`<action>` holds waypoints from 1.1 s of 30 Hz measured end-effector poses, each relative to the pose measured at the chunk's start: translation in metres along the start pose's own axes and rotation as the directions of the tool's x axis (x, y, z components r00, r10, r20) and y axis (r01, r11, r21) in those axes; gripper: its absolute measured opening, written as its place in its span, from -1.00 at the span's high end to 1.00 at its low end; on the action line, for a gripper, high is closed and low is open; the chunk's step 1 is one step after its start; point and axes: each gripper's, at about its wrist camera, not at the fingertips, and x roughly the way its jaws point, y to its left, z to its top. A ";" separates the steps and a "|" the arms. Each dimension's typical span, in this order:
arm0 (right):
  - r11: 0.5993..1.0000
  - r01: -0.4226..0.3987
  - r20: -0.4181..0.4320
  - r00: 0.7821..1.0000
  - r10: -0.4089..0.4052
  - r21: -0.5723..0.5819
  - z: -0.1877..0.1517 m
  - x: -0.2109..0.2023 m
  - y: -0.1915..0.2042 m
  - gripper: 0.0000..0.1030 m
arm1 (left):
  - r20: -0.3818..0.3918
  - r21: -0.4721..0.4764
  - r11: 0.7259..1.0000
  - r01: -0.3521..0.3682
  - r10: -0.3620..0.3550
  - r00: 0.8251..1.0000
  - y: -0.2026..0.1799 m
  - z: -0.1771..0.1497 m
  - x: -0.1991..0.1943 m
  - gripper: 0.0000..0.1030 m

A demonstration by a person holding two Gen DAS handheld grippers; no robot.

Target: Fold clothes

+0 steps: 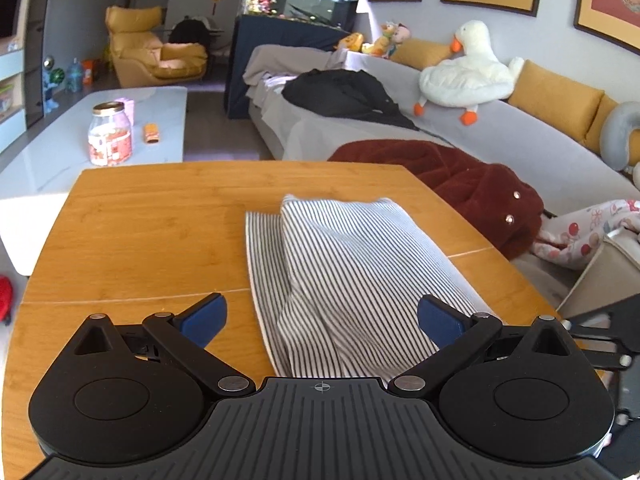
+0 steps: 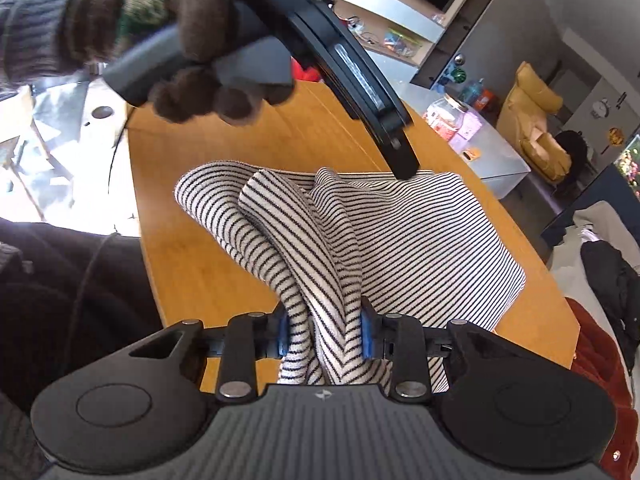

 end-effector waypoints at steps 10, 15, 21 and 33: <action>0.993 -0.063 0.046 0.997 0.068 -0.103 0.047 -0.054 -0.050 0.48 | -0.115 0.171 0.984 0.055 -0.035 0.993 0.008 0.006 0.056 -1.00; 0.992 -0.109 0.075 0.991 0.114 -0.065 0.056 -0.037 -0.089 0.48 | -0.212 0.098 0.986 0.136 -0.112 0.971 0.042 0.000 0.066 -1.00; 0.983 -0.172 0.108 0.980 0.165 0.061 0.042 0.037 -0.140 0.46 | -0.230 0.099 0.988 0.116 -0.090 0.969 0.054 -0.001 0.047 -0.91; 0.961 -0.133 0.059 0.991 0.122 0.244 0.023 0.094 -0.171 -0.44 | -0.012 0.052 0.986 0.159 -0.158 0.987 0.035 0.047 -0.016 -0.97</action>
